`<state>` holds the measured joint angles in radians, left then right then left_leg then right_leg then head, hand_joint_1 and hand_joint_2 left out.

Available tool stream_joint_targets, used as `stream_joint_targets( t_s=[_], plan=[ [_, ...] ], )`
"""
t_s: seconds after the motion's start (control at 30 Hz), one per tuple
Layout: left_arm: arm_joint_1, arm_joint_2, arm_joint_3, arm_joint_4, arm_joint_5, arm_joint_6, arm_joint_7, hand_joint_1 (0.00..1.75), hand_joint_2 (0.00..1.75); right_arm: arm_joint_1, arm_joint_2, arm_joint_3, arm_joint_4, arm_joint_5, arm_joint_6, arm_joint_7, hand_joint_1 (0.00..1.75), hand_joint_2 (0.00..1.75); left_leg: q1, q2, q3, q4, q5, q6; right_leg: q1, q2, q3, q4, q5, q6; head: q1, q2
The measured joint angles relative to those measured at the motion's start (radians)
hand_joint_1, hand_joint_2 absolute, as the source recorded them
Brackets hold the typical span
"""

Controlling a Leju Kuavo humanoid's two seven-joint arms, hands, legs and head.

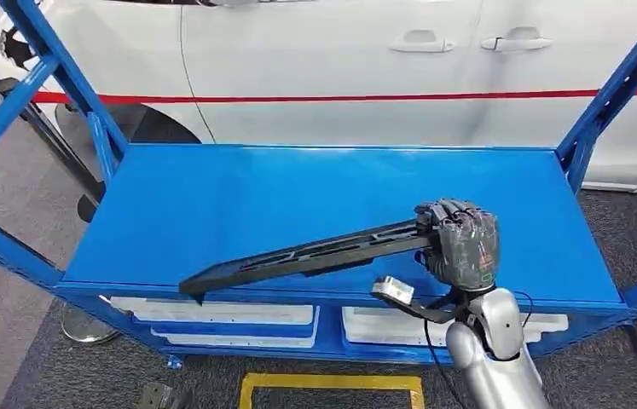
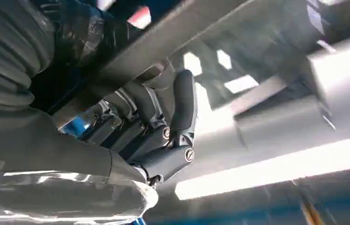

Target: Take the parts from the cabinet and place them on the table.

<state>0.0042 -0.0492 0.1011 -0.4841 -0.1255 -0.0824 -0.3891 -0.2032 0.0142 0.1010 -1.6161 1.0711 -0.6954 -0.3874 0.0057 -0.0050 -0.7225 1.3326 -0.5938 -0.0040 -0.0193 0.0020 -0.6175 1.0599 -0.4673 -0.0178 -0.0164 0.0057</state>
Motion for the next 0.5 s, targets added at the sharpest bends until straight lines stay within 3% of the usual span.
stream_joint_targets(
  t_s=[0.03,0.1,0.13,0.17,0.27,0.3,0.33,0.43,0.47,0.5],
  plan=[
    [0.005,0.000,0.001,-0.001,-0.002,0.003,-0.001,0.00,0.00,0.000,0.020,-0.015,-0.031,-0.012,0.000,-0.039,1.75,1.75,0.000,0.000,0.019,-0.047,0.037,0.003,0.000,0.002,0.002,0.000,-0.001,0.000,0.000,0.000],
    [0.010,0.000,0.002,-0.002,-0.013,0.007,-0.013,0.00,0.00,0.000,0.068,-0.052,-0.104,-0.036,-0.001,-0.122,1.75,1.75,-0.001,0.000,0.095,-0.216,0.133,0.015,0.002,0.003,0.012,0.000,-0.006,0.003,0.000,0.000],
    [0.010,0.000,0.002,-0.002,-0.022,0.010,-0.024,0.00,0.00,-0.001,0.088,-0.074,-0.138,-0.050,-0.001,-0.171,1.75,1.75,-0.003,0.000,0.118,-0.274,0.142,0.022,0.001,0.001,0.013,-0.001,-0.008,0.005,0.000,0.000],
    [0.011,-0.001,0.002,-0.002,-0.027,0.012,-0.031,0.00,0.00,-0.002,0.102,-0.095,-0.168,-0.061,-0.001,-0.207,1.75,1.75,-0.009,0.000,0.128,-0.289,0.136,0.024,0.007,0.001,0.011,0.001,-0.009,0.009,0.000,0.000],
    [0.015,-0.004,0.003,-0.001,-0.027,0.006,-0.050,0.00,0.00,-0.008,0.129,-0.133,-0.233,-0.103,-0.002,-0.253,1.75,1.75,-0.013,-0.002,0.127,-0.294,0.133,0.031,0.003,0.000,0.011,-0.009,-0.003,0.026,0.000,0.000],
    [0.013,-0.008,0.005,-0.001,-0.023,0.004,-0.054,0.00,0.00,-0.011,0.131,-0.138,-0.249,-0.110,-0.002,-0.258,1.75,1.75,-0.004,-0.002,0.136,-0.313,0.144,0.041,0.009,0.000,0.012,-0.007,-0.006,0.034,0.000,0.000],
    [0.011,-0.015,0.006,0.000,-0.022,0.002,-0.057,0.00,0.00,-0.014,0.131,-0.143,-0.266,-0.117,-0.002,-0.265,1.75,1.75,-0.004,0.001,0.141,-0.321,0.147,0.045,0.005,-0.001,0.008,0.009,-0.016,0.036,0.001,0.000],
    [0.003,-0.032,0.013,0.000,-0.020,-0.009,-0.061,0.00,0.00,-0.035,0.136,-0.154,-0.307,-0.135,-0.002,-0.291,1.75,1.75,-0.007,0.002,0.141,-0.321,0.148,0.058,0.006,-0.002,-0.085,0.201,-0.120,0.038,0.000,0.000],
    [0.000,-0.038,0.013,0.002,-0.021,-0.021,-0.063,0.00,0.00,-0.041,0.136,-0.155,-0.319,-0.140,-0.002,-0.290,1.75,1.75,-0.008,0.002,0.140,-0.319,0.147,0.059,0.006,-0.001,-0.117,0.262,-0.138,0.039,0.000,0.000],
    [-0.003,-0.045,0.014,0.006,-0.021,-0.030,-0.066,0.00,0.00,-0.048,0.136,-0.155,-0.330,-0.141,-0.002,-0.284,1.75,1.75,-0.008,0.002,0.140,-0.316,0.146,0.060,0.006,-0.002,-0.130,0.283,-0.133,0.038,0.000,0.000]
  ],
)
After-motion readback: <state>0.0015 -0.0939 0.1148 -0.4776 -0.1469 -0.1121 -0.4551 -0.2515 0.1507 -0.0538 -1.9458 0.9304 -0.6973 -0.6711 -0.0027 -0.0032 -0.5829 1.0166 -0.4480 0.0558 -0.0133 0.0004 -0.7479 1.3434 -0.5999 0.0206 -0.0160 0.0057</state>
